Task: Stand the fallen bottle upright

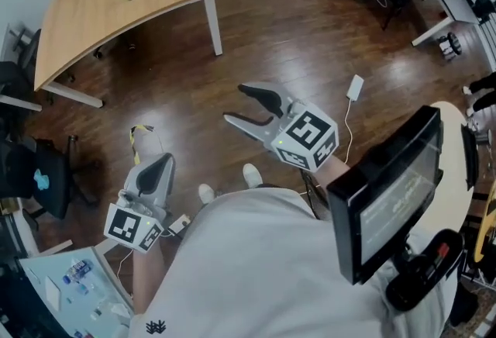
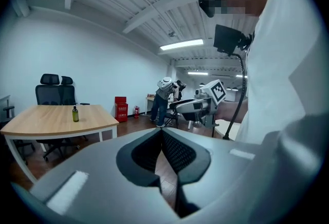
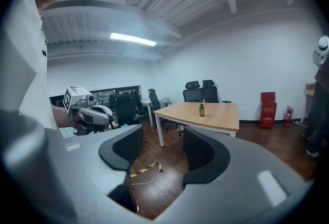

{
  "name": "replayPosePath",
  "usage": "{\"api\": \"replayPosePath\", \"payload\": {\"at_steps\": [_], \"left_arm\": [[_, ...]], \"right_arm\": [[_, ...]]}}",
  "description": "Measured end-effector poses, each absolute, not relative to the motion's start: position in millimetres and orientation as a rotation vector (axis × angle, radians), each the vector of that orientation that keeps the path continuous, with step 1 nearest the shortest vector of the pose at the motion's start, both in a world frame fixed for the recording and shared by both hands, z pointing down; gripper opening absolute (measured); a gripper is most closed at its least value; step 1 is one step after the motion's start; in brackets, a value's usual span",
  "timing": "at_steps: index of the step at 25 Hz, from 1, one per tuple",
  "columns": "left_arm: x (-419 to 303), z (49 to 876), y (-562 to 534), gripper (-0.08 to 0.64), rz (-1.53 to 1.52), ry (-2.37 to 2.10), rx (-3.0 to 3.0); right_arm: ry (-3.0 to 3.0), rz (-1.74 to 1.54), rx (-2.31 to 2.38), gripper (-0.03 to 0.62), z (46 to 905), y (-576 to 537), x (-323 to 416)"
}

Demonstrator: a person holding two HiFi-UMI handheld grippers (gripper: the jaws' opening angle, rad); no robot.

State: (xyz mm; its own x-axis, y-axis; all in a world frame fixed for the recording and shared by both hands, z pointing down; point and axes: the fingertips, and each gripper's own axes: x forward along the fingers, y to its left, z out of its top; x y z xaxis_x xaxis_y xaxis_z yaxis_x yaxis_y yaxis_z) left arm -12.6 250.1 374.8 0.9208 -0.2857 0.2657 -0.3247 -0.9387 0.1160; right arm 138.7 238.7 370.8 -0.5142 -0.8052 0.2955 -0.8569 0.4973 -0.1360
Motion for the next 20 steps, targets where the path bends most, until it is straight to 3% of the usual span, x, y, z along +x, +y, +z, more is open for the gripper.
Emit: {"api": "replayPosePath", "payload": {"at_steps": [20], "left_arm": [[-120.4, 374.2, 220.7, 0.0, 0.334, -0.434, 2.953]], "right_arm": [[-2.498, 0.261, 1.483, 0.224, 347.0, 207.2, 31.8]]}}
